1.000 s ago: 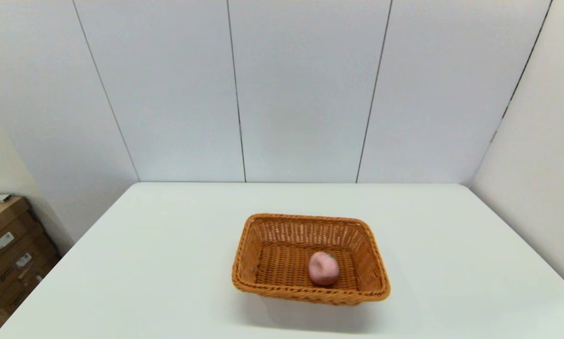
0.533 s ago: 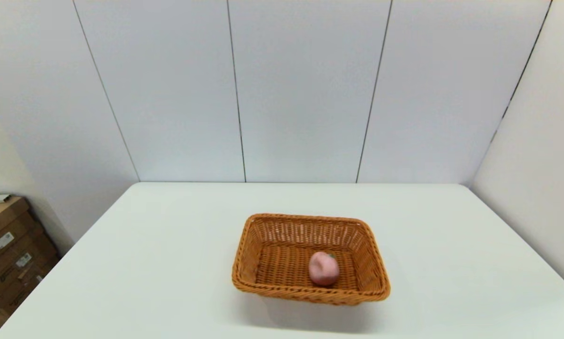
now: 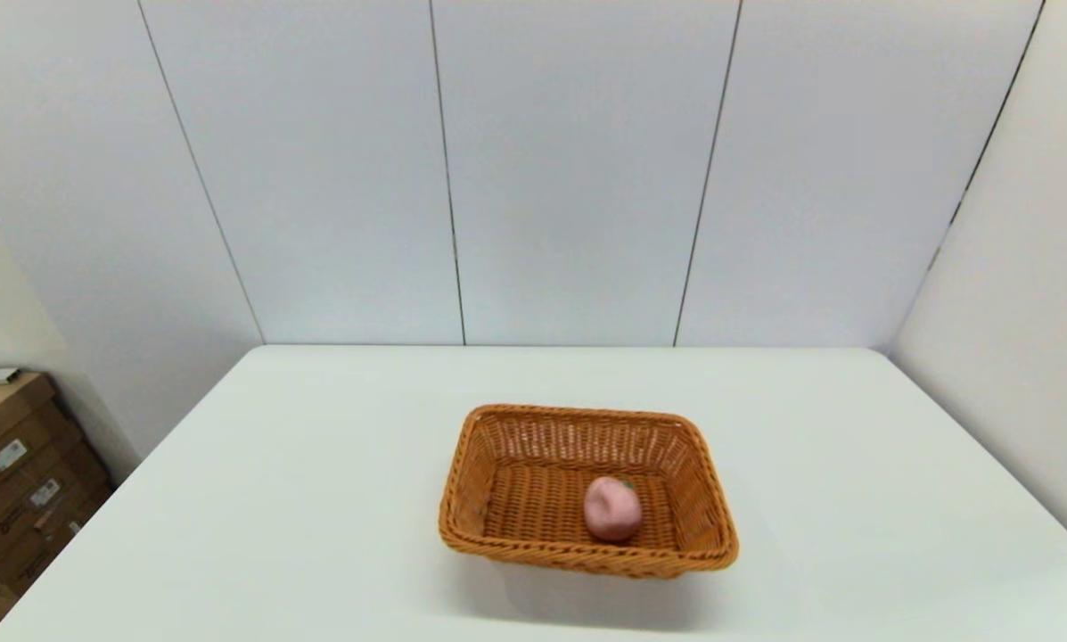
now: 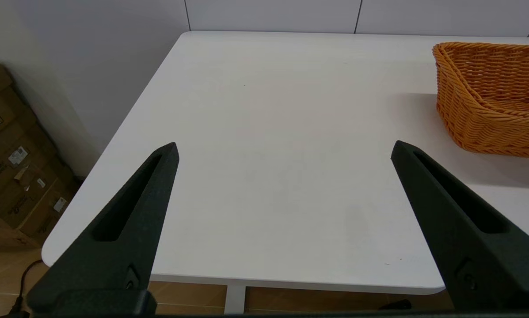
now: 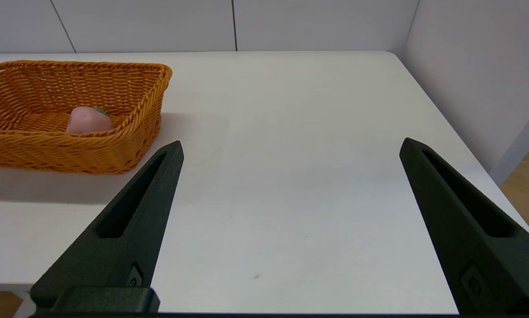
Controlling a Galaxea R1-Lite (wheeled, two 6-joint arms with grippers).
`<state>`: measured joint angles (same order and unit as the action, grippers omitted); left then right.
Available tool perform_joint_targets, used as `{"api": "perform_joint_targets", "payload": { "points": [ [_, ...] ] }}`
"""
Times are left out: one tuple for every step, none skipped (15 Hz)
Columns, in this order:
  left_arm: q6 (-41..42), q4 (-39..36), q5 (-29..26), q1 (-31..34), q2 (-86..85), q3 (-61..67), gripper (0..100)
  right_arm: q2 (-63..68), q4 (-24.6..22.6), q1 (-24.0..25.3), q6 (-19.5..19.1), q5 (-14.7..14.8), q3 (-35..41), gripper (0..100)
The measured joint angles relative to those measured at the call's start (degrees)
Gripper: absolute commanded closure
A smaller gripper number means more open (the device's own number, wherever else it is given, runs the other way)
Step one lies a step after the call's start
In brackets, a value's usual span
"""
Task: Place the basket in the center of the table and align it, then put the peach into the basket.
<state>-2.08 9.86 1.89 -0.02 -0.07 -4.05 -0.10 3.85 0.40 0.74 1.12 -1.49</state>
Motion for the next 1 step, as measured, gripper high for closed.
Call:
{"api": "perform_joint_targets", "payload": {
  "points": [
    [0.0, 0.0, 0.0, 0.0, 0.0, 0.0, 0, 0.0, 0.0, 0.0, 0.0, 0.0, 0.0, 0]
  ]
}}
